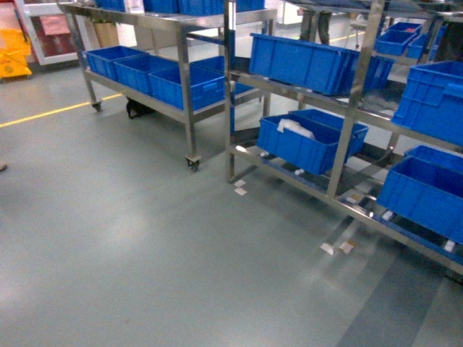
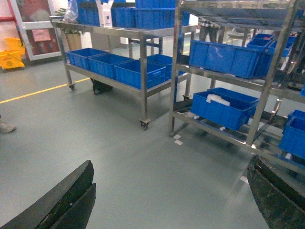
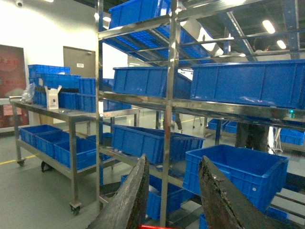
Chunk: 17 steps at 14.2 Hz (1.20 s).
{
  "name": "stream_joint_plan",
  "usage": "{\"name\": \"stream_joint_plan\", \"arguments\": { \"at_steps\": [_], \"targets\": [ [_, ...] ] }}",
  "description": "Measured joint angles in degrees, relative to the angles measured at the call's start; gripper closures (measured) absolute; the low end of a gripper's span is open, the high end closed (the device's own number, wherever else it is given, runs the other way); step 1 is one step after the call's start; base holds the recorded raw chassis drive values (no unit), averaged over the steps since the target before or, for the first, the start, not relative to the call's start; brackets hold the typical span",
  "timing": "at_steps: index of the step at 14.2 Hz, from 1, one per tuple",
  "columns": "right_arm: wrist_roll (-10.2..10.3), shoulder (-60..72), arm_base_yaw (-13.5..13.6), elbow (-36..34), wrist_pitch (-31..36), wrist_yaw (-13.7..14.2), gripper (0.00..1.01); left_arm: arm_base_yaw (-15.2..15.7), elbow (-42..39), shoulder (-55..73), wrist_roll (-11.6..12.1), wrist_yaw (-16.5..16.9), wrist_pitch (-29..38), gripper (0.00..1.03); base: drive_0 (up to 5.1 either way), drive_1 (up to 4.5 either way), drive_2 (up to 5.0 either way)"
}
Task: Pick red block from blue box to shelf
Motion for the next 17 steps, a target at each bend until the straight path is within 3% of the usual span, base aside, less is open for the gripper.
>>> {"name": "stream_joint_plan", "arguments": {
  "at_steps": [17],
  "targets": [
    [0.00,0.00,0.00,0.00,0.00,0.00,0.74,-0.09,0.00,0.00,0.00,0.00,-0.02,0.05,-1.4,-1.45,-1.4]
  ]
}}
